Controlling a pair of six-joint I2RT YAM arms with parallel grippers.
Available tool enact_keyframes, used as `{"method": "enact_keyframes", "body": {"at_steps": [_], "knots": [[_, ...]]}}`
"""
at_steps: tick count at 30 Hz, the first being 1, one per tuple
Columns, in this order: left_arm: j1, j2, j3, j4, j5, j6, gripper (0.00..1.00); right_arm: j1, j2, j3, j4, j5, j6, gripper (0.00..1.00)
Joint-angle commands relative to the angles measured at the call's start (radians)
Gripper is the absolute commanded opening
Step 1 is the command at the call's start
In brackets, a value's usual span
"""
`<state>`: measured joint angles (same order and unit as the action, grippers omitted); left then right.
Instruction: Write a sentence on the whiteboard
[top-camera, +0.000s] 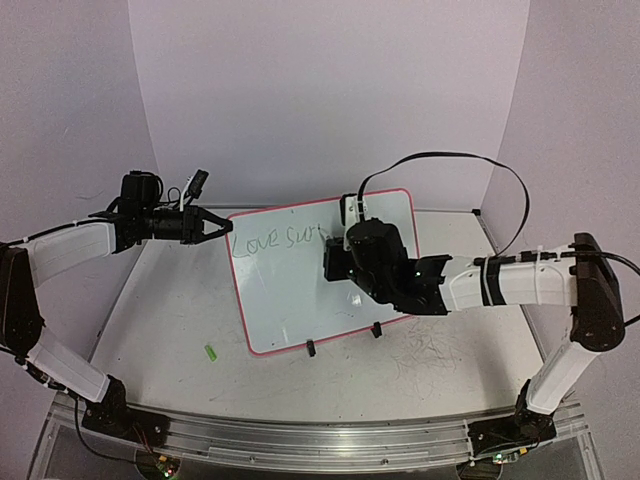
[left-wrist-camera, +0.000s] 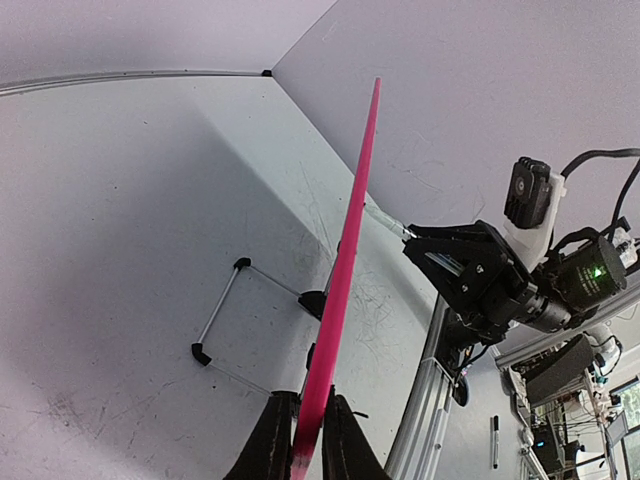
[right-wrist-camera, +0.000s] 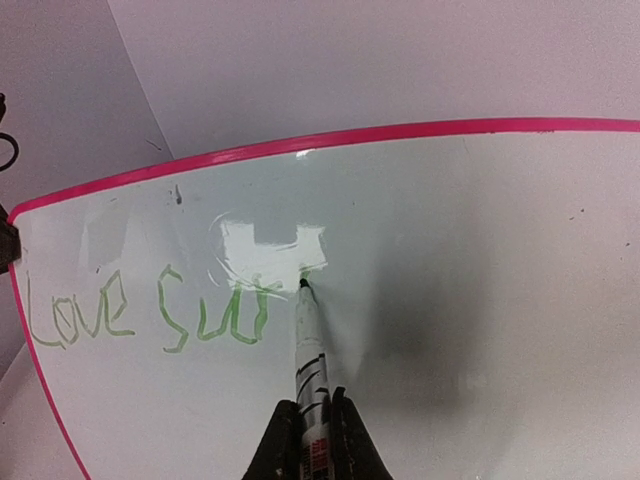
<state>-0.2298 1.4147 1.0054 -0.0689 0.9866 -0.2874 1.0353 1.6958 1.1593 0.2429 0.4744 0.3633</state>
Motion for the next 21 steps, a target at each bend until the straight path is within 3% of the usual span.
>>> {"method": "enact_keyframes", "body": {"at_steps": [1,21], "knots": [[-0.008,-0.036,-0.003,0.03,0.037,0.013,0.12,0.005,-0.025,-0.035,-0.047,0.005,0.031,0.0],[-0.008,-0.042,-0.006,0.03,0.036,0.013,0.12,0.012,-0.003,0.007,-0.04,0.021,0.02,0.0]]}}
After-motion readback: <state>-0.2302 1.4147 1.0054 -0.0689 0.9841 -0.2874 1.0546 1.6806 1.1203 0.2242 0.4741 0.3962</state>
